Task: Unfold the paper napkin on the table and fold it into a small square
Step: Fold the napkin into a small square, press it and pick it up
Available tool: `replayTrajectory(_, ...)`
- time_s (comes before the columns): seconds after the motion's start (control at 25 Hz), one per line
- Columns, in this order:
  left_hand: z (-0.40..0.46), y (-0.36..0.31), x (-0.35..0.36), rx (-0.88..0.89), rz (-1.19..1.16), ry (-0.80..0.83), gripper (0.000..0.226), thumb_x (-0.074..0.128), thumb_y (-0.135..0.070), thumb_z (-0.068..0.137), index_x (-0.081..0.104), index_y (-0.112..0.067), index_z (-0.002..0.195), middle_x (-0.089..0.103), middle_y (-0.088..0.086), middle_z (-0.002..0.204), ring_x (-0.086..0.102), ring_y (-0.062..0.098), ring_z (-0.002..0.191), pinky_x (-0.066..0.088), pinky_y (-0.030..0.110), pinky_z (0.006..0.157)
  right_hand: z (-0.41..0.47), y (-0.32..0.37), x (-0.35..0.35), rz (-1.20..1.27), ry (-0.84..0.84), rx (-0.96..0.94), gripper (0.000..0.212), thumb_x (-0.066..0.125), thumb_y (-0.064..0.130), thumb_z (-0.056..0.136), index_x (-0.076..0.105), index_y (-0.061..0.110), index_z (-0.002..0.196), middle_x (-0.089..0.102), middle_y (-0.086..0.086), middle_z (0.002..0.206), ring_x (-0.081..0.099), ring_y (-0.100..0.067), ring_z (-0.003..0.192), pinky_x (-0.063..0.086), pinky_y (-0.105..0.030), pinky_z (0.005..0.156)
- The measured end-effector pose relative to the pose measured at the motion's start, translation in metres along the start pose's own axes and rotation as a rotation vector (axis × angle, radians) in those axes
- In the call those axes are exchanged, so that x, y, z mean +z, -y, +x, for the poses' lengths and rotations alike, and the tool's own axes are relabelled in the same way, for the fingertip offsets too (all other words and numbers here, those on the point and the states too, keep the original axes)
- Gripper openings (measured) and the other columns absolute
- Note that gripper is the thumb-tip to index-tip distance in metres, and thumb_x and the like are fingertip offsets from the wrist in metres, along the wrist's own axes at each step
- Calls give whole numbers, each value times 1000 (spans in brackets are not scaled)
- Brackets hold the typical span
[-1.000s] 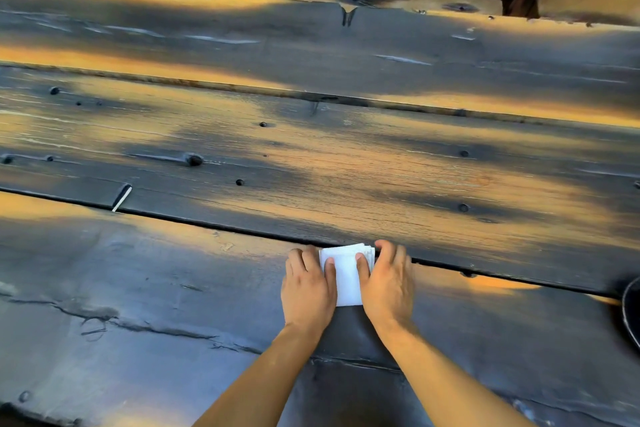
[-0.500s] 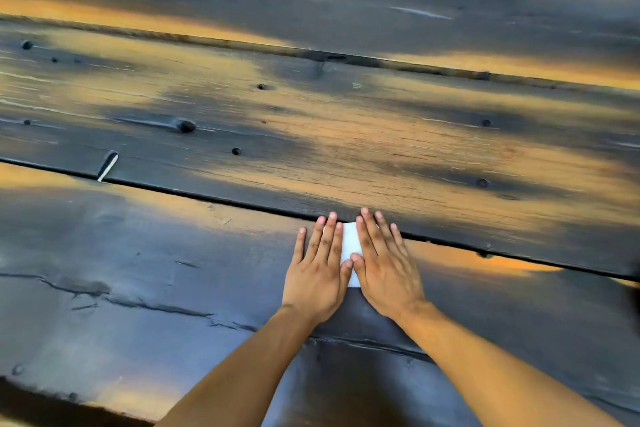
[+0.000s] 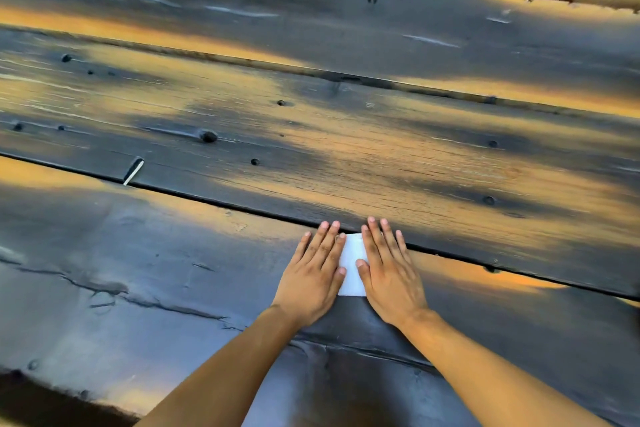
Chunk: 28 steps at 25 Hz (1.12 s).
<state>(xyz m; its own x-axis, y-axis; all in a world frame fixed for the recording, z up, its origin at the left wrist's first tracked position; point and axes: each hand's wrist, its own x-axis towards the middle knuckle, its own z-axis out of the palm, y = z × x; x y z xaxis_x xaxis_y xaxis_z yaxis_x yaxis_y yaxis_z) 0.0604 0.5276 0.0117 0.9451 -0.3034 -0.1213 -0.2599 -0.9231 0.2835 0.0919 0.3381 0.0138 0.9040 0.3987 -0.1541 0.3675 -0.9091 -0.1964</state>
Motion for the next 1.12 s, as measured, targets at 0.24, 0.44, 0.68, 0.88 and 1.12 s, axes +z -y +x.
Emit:
replayTrajectory(0.24, 5, 3, 16, 42, 108, 31, 60, 21, -37, 108, 15, -7, 159, 9, 10, 168, 8, 22, 156, 14, 45, 123, 2, -7, 10, 37, 39, -6, 73, 28, 48, 102, 5, 10, 159, -1, -6, 169, -2, -21, 156, 2, -39, 125)
replayTrajectory(0.44, -2, 8, 2, -71, 77, 23, 62, 21, -41, 106, 13, -13, 160, 4, 8, 169, 3, 26, 156, 7, 51, 123, -12, -30, -3, -37, 84, -76, 78, 25, 55, 101, 4, 9, 160, -7, -7, 169, -2, -21, 156, 0, -42, 125)
replayTrajectory(0.68, -77, 76, -9, -579, 107, -78, 70, 18, -50, 101, 35, -5, 153, 25, 17, 164, 19, 31, 154, 9, 56, 124, -8, 1, -22, -6, -41, -9, 69, 28, 46, 102, 14, 11, 160, 7, -9, 169, 3, -30, 156, 7, -51, 124)
replayTrajectory(0.88, -85, 104, -9, -667, 98, -88, 74, 26, -52, 97, 28, -8, 156, 16, 18, 166, 9, 32, 155, 12, 54, 124, 20, 14, -3, -31, 19, 73, 71, 21, 53, 101, 12, 15, 160, 6, -11, 168, 0, -30, 156, 4, -47, 125)
replayTrajectory(1.12, -87, 105, -8, -673, 67, -120, 72, 32, -51, 96, 29, -10, 156, 15, 16, 167, 8, 29, 156, 13, 54, 124, 22, 10, 12, -20, 29, 86, 73, 28, 54, 98, 14, 17, 160, 7, -8, 169, -1, -29, 156, 8, -48, 126)
